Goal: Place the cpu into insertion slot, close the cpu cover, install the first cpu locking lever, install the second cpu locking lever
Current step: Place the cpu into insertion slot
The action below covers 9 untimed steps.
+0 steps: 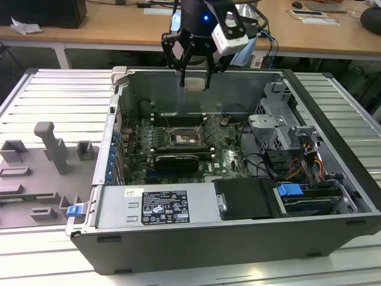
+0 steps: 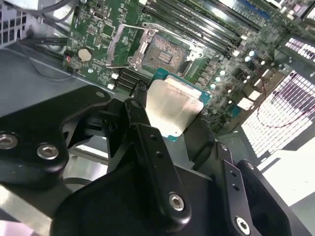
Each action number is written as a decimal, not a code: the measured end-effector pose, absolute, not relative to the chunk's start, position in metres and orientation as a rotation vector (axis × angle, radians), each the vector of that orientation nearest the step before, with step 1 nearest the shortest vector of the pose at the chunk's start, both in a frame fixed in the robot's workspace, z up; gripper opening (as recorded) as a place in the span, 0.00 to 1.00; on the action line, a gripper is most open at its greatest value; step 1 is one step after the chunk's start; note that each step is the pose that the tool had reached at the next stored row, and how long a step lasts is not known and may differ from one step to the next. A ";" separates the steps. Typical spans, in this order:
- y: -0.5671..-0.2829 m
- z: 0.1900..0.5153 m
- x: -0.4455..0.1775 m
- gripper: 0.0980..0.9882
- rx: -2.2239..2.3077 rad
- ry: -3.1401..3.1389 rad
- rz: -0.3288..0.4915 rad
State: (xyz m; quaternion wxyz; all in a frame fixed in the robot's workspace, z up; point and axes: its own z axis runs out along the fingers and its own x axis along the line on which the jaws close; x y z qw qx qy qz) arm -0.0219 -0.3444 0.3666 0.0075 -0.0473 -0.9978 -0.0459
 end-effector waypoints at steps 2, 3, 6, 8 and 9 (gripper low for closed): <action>-0.344 0.367 -0.022 0.50 -0.186 -3.119 -0.144; -0.344 0.367 -0.022 0.50 -0.201 -3.118 -0.144; -0.344 0.367 -0.022 0.50 -0.242 -3.117 -0.144; -0.344 0.366 -0.022 0.50 -0.261 -3.116 -0.144; -0.344 0.366 -0.022 0.50 -0.271 -3.115 -0.144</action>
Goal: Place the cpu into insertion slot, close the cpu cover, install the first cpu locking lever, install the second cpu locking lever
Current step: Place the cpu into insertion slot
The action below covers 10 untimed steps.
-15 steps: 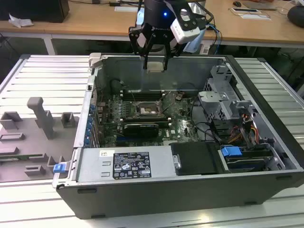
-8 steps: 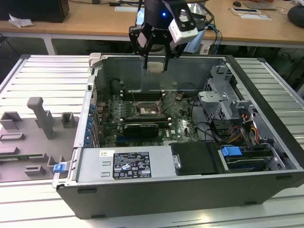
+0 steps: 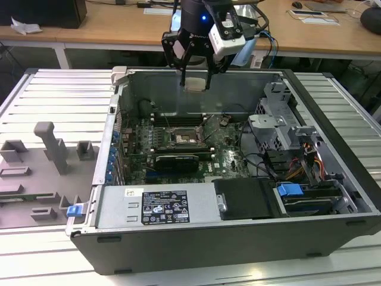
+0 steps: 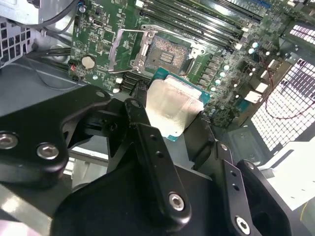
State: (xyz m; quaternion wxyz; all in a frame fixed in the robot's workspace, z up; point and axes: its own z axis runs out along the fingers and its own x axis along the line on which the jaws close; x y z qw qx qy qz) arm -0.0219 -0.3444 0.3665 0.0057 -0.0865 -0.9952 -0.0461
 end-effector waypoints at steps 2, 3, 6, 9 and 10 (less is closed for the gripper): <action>-0.344 0.366 -0.022 0.50 -0.300 -3.113 -0.144; -0.344 0.366 -0.022 0.50 -0.316 -3.112 -0.145; -0.344 0.366 -0.022 0.50 -0.339 -3.110 -0.145; -0.344 0.366 -0.022 0.50 -0.371 -3.108 -0.145; -0.344 0.366 -0.022 0.50 -0.378 -3.107 -0.145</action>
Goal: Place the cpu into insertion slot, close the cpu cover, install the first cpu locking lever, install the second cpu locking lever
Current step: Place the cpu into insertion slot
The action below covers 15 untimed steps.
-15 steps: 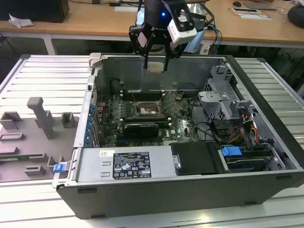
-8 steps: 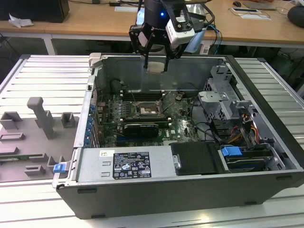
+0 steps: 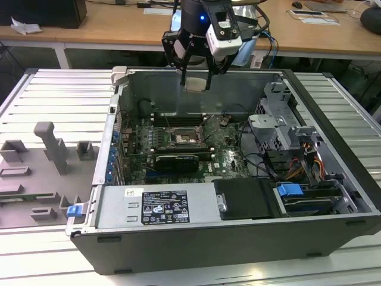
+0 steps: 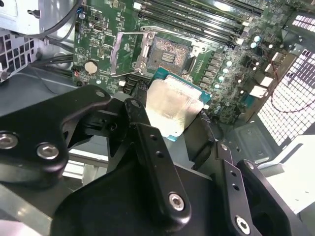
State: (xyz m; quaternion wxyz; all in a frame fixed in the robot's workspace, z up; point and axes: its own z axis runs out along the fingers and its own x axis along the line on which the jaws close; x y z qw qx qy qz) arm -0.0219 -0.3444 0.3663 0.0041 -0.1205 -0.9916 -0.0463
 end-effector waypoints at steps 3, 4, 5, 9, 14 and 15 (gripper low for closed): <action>-0.344 0.366 -0.022 0.50 -0.407 -3.104 -0.145; -0.344 0.366 -0.022 0.50 -0.416 -3.103 -0.145; -0.344 0.366 -0.022 0.50 -0.424 -3.102 -0.145; -0.344 0.366 -0.022 0.50 -0.463 -3.098 -0.145; -0.344 0.366 -0.022 0.50 -0.511 -3.092 -0.145; -0.344 0.366 -0.022 0.50 -0.522 -3.090 -0.146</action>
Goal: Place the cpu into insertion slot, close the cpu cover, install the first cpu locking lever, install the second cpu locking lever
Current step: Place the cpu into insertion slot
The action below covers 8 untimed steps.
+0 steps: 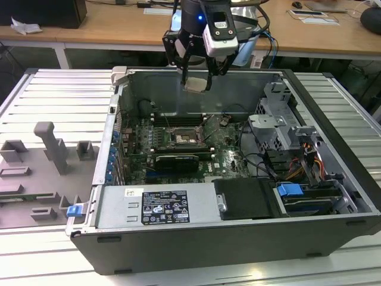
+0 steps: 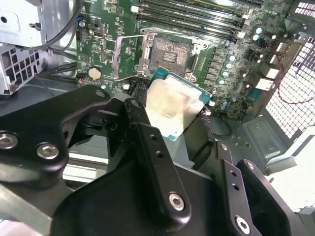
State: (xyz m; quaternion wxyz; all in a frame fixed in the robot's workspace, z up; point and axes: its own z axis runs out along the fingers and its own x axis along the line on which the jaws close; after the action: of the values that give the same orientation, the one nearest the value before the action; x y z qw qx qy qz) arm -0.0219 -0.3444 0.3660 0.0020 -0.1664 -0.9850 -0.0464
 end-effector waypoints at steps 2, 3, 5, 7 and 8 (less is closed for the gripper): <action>-0.344 0.366 -0.022 0.50 -0.548 -3.087 -0.146; -0.344 0.366 -0.022 0.50 -0.554 -3.086 -0.146; -0.344 0.366 -0.022 0.50 -0.581 -3.082 -0.146; -0.344 0.366 -0.022 0.50 -0.596 -3.079 -0.146; -0.344 0.366 -0.022 0.50 -0.607 -3.077 -0.146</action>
State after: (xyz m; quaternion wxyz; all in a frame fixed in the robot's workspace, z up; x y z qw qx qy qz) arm -0.0219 -0.3444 0.3658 0.0007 -0.1934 -0.9800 -0.0464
